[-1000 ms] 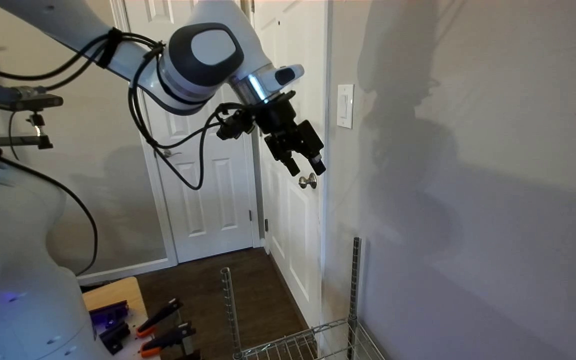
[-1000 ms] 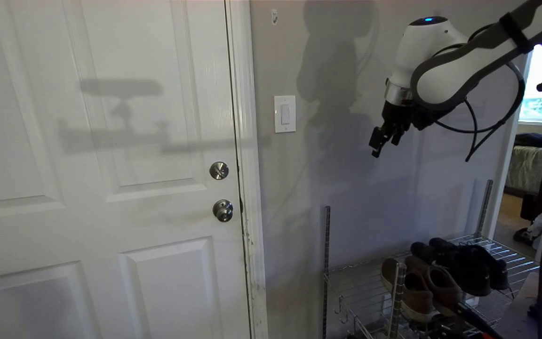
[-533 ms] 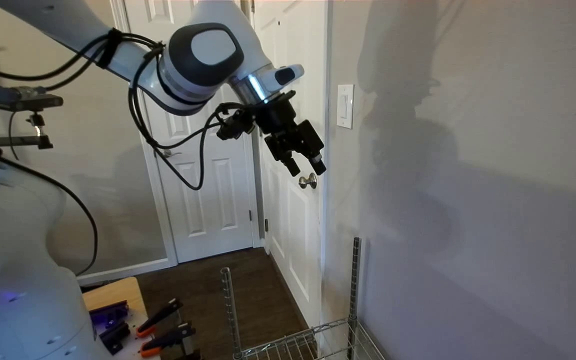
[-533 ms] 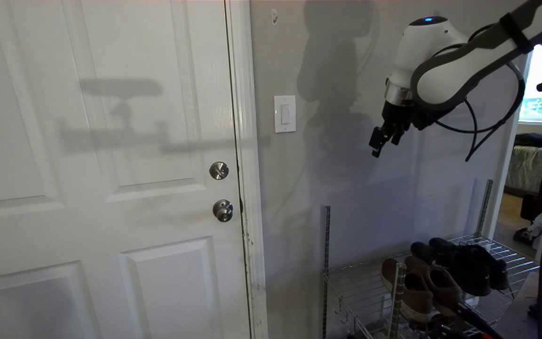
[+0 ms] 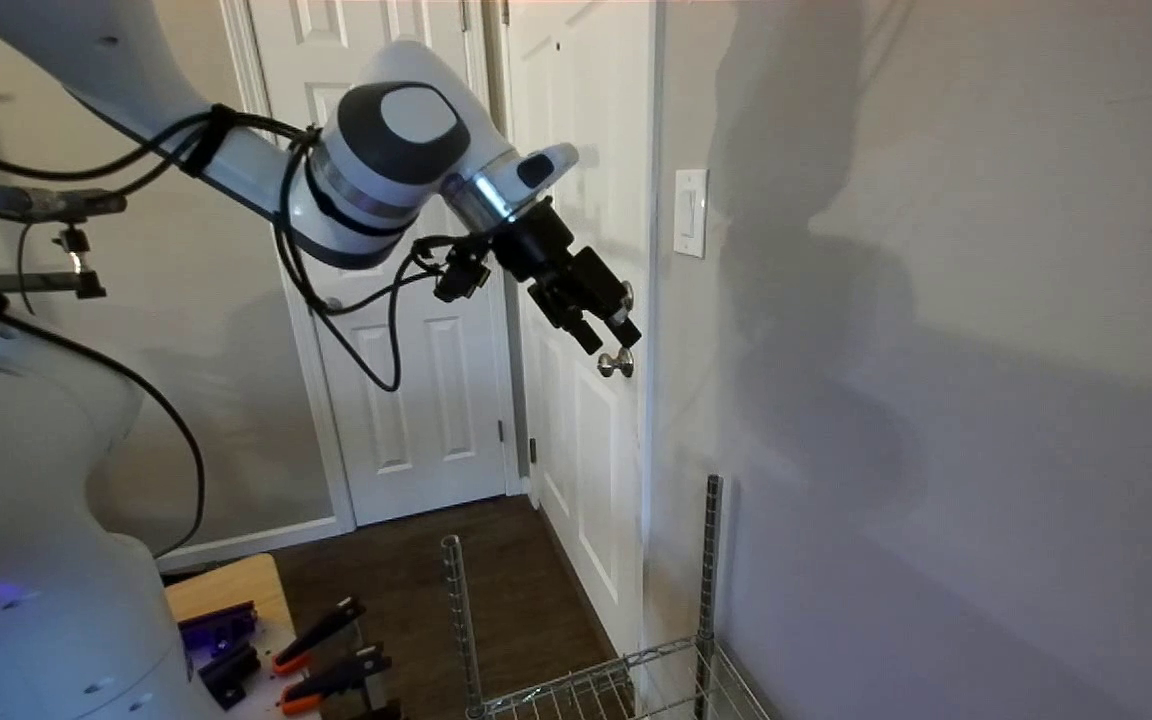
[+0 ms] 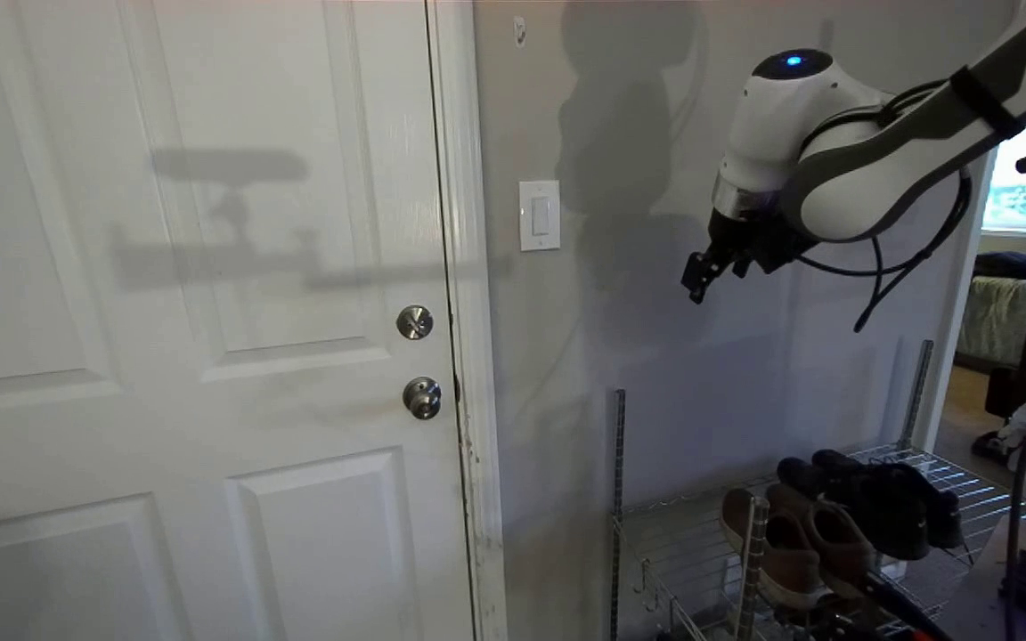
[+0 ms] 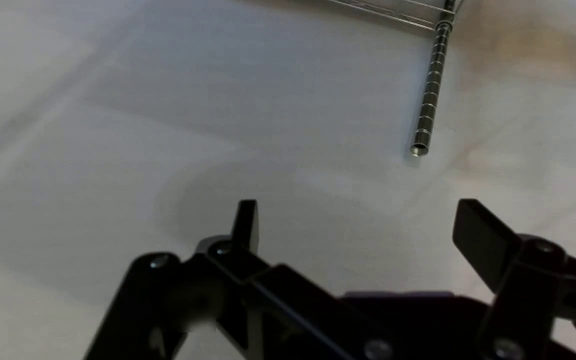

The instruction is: Turn on the light switch on the wall

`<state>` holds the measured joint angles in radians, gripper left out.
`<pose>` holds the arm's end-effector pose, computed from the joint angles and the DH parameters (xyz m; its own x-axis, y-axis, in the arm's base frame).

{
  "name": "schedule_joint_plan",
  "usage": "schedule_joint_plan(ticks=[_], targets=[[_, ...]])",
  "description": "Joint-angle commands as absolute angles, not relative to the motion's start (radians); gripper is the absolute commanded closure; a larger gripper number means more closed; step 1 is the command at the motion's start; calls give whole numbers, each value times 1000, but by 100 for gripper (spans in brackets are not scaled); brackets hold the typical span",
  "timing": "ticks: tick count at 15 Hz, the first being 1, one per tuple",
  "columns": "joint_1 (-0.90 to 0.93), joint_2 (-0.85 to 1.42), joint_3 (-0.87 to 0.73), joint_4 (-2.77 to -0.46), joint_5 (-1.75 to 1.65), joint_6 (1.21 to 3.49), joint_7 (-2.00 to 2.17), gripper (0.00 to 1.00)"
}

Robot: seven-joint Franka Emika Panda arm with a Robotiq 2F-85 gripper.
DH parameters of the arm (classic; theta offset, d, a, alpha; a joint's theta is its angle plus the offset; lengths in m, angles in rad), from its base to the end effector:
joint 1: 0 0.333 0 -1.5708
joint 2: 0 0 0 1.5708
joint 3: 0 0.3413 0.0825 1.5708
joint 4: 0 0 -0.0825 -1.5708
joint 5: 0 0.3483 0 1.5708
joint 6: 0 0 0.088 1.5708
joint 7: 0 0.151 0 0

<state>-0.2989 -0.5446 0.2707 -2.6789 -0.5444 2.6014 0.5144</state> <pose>0.3811 -0.0100 0.4493 0.8646 -0.0212 0.5021 -0.2229 -0.9117 0.3452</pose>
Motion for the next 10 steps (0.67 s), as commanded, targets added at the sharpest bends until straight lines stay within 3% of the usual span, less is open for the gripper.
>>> schedule_joint_plan(ticks=[1,10], targets=[[-331,-565,349,-2712,-583,2676,691,0],[-552,-585,579,-2685,-803,2933,1100,0]])
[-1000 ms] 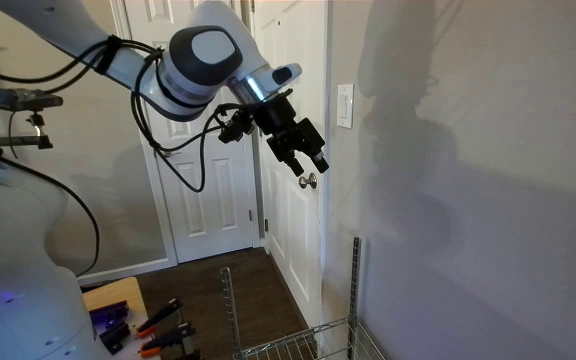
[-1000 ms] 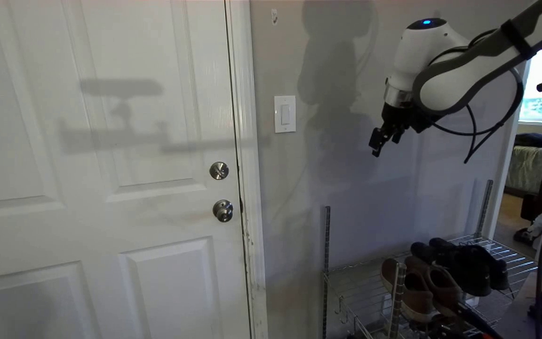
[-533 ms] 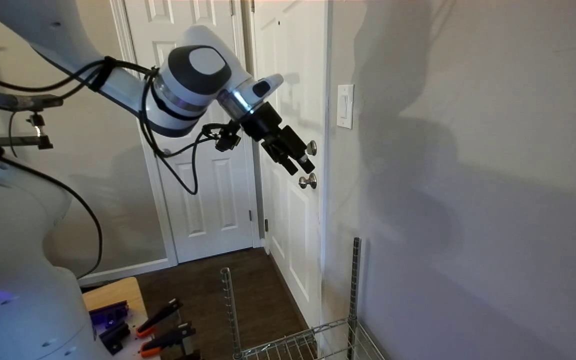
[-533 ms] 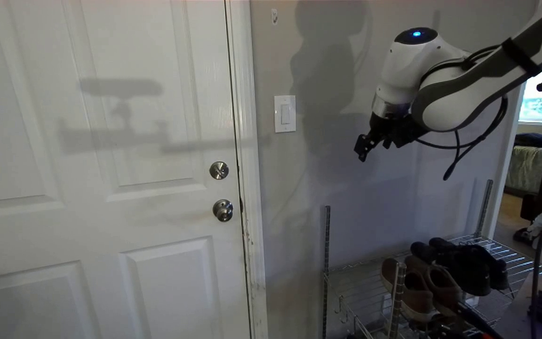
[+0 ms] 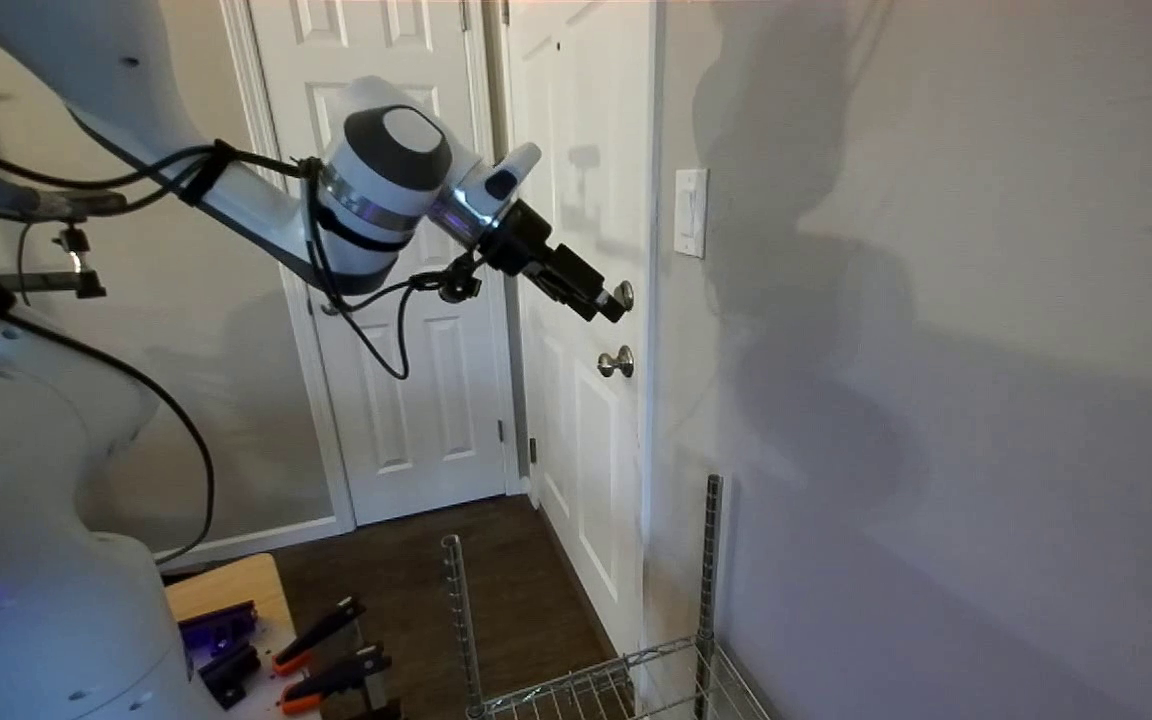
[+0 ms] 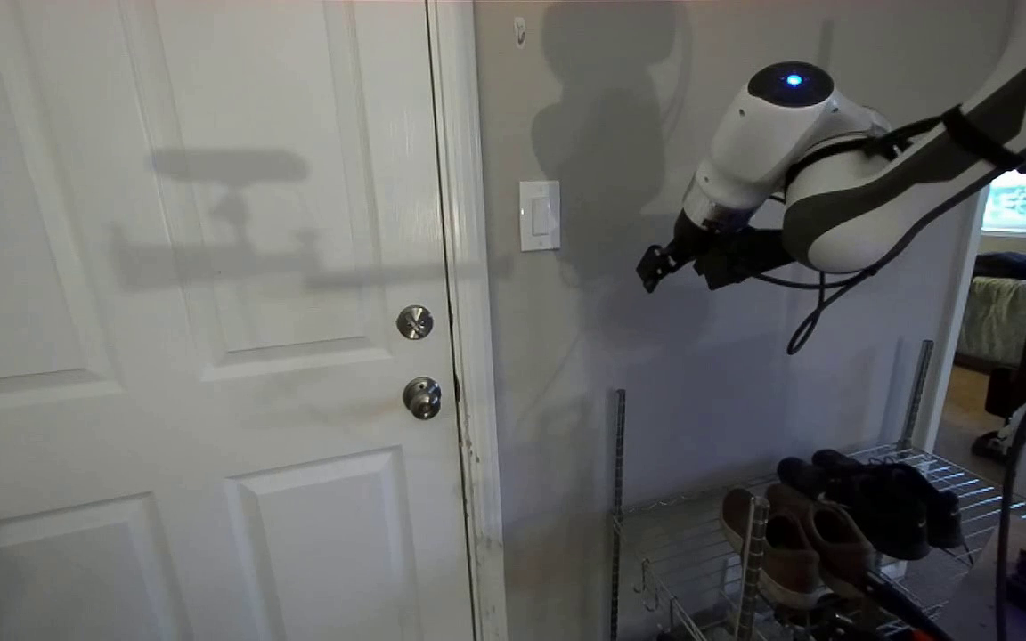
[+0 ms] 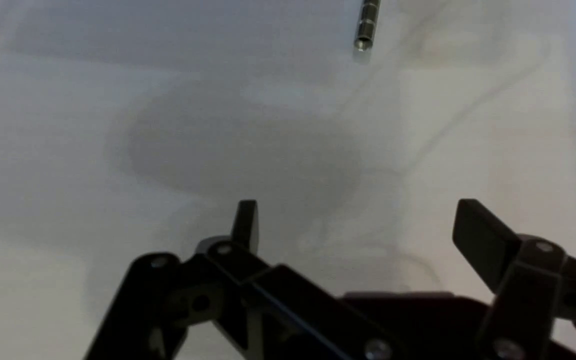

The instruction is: Turn on the light switch on the wall

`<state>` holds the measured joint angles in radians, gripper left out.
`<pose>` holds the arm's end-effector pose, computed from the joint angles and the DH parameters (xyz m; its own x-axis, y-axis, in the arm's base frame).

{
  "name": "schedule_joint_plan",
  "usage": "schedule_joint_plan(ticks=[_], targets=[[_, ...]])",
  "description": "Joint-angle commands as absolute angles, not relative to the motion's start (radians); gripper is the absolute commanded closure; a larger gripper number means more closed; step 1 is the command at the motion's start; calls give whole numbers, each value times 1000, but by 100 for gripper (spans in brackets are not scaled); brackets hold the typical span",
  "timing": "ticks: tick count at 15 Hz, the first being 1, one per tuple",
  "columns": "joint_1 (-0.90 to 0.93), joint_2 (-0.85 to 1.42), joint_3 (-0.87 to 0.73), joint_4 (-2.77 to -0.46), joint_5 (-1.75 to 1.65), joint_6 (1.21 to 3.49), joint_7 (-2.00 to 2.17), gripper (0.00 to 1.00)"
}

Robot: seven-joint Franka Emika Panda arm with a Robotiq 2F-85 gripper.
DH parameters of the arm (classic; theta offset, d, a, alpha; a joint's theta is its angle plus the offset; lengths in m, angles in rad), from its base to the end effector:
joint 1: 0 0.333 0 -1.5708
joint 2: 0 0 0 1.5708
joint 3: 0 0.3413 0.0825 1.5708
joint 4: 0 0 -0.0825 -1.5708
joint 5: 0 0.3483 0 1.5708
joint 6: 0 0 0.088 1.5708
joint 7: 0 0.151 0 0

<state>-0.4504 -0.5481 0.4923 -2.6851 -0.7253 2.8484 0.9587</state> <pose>0.3994 0.0497 0.4524 0.6886 -0.0870 0.7199 -0.3312 -0.9209 0.2055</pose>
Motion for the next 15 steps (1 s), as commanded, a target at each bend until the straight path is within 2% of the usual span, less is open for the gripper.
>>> schedule_joint_plan(ticks=[1,9,15], targets=[[-602,-600,625,-2677,-832,2961,1159,0],[-917,-713,968,-2545,-874,2996,1421,0],[-1109,-829,1153,-2443,-798,3008,1478,0]])
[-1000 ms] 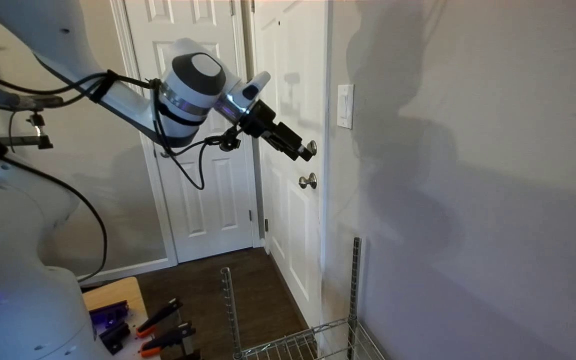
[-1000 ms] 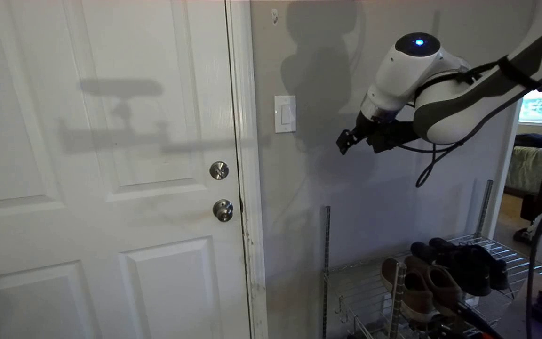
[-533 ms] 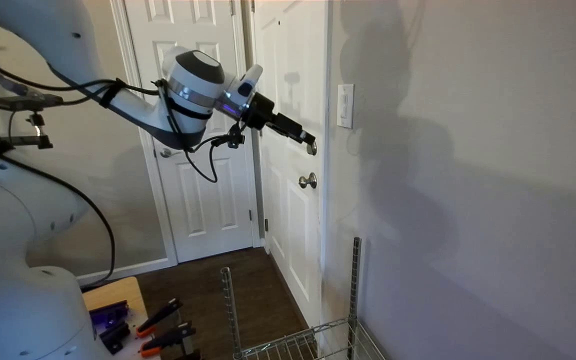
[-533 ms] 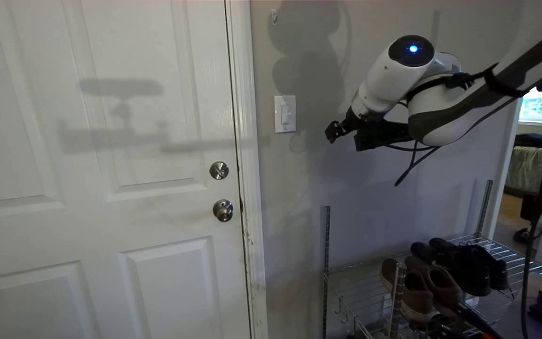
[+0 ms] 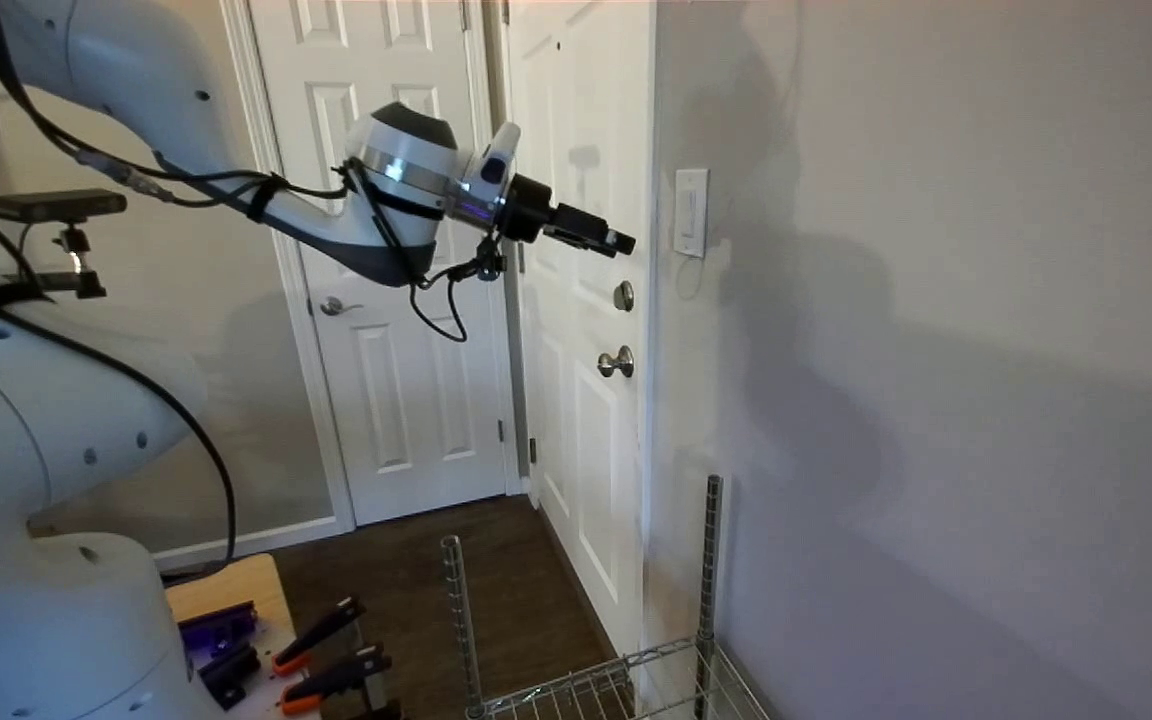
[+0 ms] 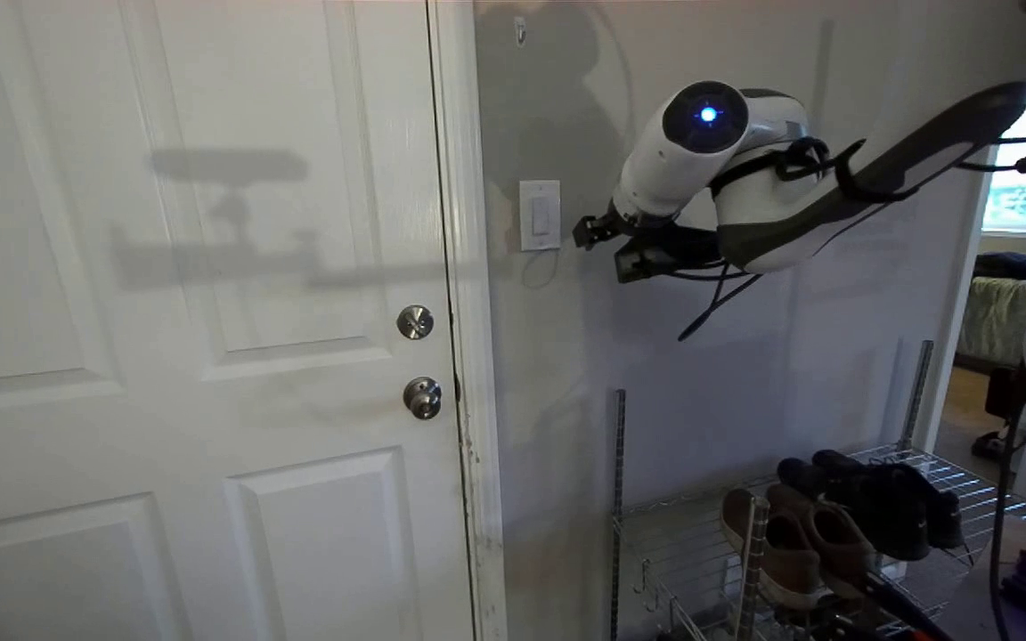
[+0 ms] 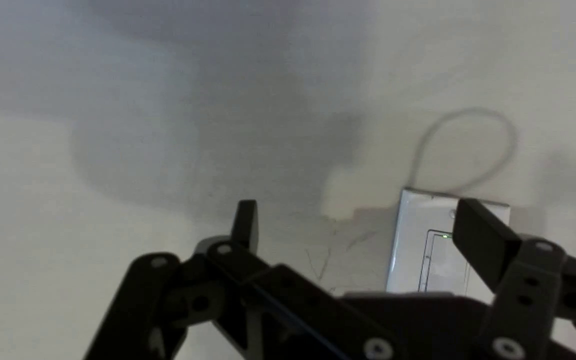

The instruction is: Turn on the light switch on the wall

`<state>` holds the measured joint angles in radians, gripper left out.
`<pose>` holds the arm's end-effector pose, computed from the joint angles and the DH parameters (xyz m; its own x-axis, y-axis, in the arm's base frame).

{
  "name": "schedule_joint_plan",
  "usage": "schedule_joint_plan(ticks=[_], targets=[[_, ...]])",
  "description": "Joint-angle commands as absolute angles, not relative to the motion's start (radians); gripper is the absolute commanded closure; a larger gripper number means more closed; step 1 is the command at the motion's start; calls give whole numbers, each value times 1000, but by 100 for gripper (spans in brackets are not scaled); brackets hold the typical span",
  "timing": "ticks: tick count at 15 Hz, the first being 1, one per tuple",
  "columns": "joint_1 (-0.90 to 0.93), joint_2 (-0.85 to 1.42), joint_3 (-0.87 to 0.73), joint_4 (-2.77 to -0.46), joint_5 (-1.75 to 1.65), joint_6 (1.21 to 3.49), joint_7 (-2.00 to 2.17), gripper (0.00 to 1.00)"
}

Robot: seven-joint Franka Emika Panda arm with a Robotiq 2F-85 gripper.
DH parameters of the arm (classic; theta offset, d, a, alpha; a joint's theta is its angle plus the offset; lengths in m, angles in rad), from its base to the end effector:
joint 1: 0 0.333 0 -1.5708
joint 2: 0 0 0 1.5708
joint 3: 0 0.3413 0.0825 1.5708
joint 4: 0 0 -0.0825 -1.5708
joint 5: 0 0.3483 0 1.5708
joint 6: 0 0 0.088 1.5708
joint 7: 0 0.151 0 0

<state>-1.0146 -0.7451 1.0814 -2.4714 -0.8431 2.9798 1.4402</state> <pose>0.4600 0.1332 0.4765 0.4056 -0.0505 0.9126 -0.4649 -0.8711 0.1584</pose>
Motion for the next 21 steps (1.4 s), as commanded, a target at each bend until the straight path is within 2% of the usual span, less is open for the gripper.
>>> schedule_joint_plan(ticks=[1,6,13,21], targets=[[-1130,-845,1170,-2432,-772,3009,1474,0],[-1152,-869,1208,-2425,-618,2996,1360,0],[-1150,-873,1208,-2426,-613,2996,1358,0],[-1269,-960,1389,-2344,-255,3067,1358,0]])
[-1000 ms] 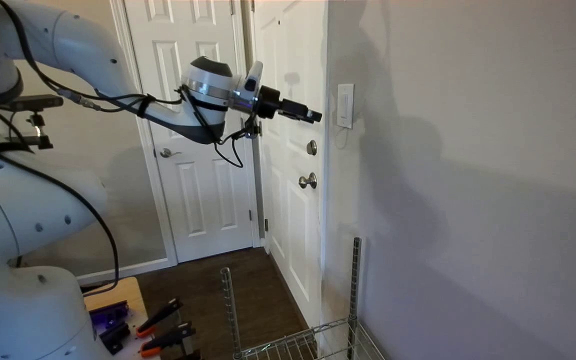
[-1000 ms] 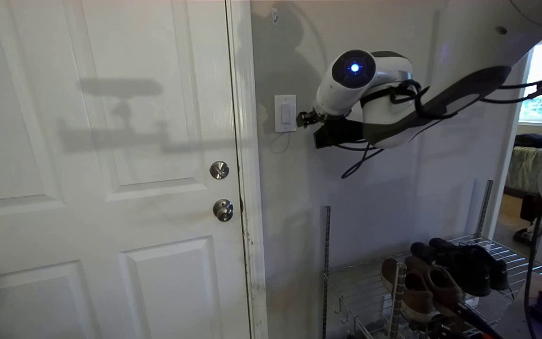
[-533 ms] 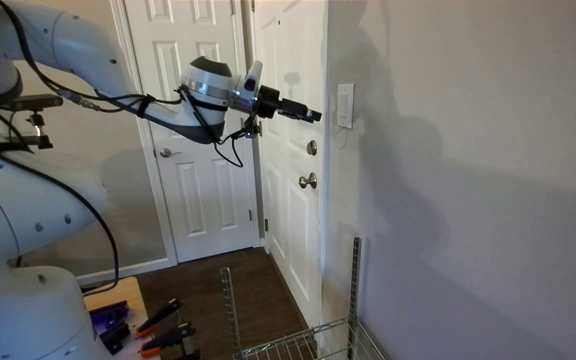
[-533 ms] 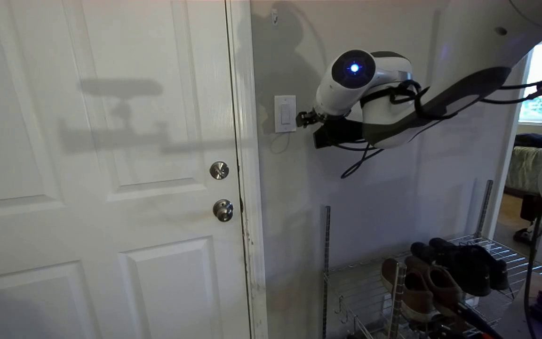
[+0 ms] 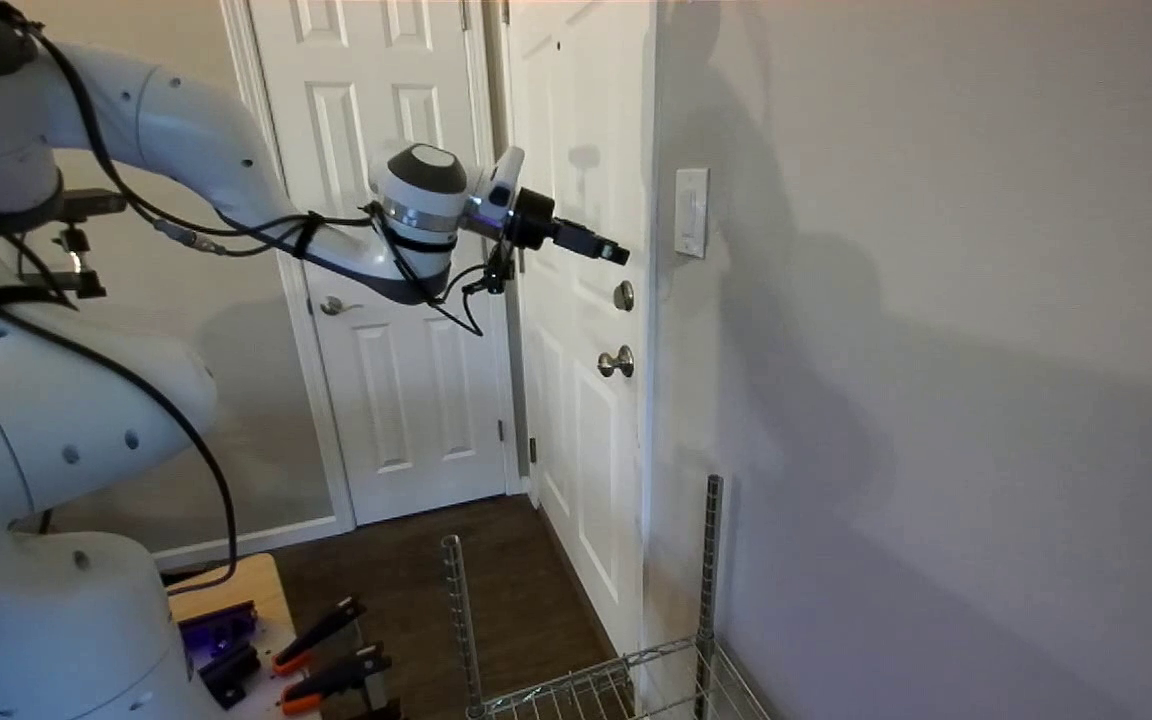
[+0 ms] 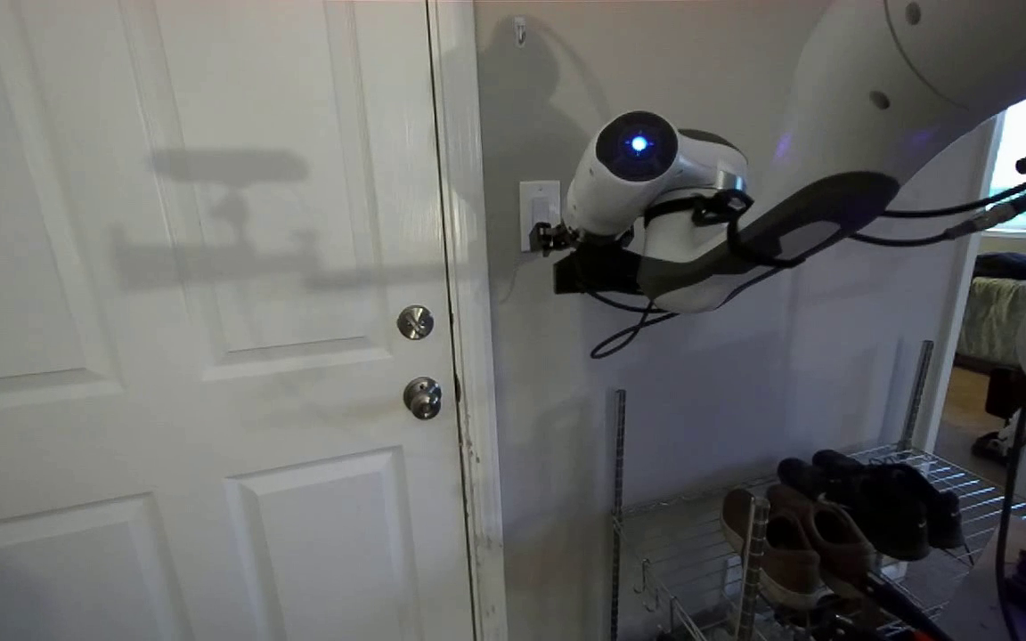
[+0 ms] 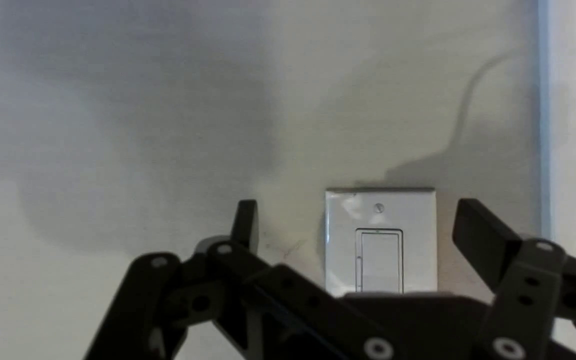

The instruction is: Turn on the light switch on the wall

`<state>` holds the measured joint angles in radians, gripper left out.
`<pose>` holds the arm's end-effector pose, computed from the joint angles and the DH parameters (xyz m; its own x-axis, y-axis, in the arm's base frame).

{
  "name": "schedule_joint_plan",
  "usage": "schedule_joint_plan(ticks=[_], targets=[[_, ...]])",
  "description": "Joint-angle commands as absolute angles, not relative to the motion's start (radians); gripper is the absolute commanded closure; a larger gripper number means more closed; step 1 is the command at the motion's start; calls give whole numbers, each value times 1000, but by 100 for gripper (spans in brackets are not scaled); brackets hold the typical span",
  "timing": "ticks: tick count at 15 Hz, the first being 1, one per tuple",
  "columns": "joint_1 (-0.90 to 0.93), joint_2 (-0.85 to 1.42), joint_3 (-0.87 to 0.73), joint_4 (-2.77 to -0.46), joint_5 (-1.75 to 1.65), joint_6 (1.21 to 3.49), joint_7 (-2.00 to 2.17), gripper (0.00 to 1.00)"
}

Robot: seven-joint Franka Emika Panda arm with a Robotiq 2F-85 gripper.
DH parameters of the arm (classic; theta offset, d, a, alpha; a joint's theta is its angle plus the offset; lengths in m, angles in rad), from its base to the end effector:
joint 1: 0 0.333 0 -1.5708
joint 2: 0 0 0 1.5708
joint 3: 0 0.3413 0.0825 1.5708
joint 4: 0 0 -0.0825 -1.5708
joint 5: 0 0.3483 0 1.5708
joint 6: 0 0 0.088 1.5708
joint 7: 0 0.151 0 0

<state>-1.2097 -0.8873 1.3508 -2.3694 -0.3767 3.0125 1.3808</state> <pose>0.4997 0.1899 0.4551 0.2991 -0.2071 0.9315 -0.5186 -0.8547 -0.0235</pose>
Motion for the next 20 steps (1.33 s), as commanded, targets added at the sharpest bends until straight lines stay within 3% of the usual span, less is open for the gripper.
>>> schedule_joint_plan(ticks=[1,20], targets=[[-1282,-990,1396,-2336,-213,3076,1360,0],[-1465,-1116,1420,-2223,44,3110,1244,0]])
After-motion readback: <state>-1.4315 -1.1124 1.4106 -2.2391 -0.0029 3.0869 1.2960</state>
